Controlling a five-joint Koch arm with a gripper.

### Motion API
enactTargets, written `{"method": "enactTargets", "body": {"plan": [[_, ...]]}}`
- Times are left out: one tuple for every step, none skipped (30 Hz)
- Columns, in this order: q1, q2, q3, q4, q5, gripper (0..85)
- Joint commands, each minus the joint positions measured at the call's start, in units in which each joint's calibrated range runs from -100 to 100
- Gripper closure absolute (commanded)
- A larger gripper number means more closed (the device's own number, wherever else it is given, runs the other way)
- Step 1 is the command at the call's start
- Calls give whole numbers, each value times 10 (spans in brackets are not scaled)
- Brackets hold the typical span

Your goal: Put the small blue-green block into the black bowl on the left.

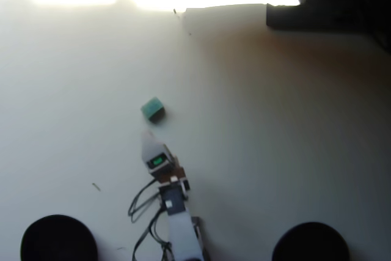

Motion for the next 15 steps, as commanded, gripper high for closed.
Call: {"method": "enactTargets", "body": {"plan": [[12,57,70,-38,-8,367],[16,83,97,-56,-9,365],[17,106,122,-72,-9,364],[19,127,149,-90,-10,361],[19,155,180,-107,-12,359],[19,183,207,-119,-12,359],[18,210,233,-129,-12,357],[18,234,257,-142,-10,359],[18,255,279,-151,-7,359],[18,270,293,-153,-6,361],[18,284,304,-152,-5,363],[18,297,316,-153,-5,363],[18,308,326,-156,-6,364],[17,316,332,-158,-7,363],[15,322,338,-164,-9,363]]}}
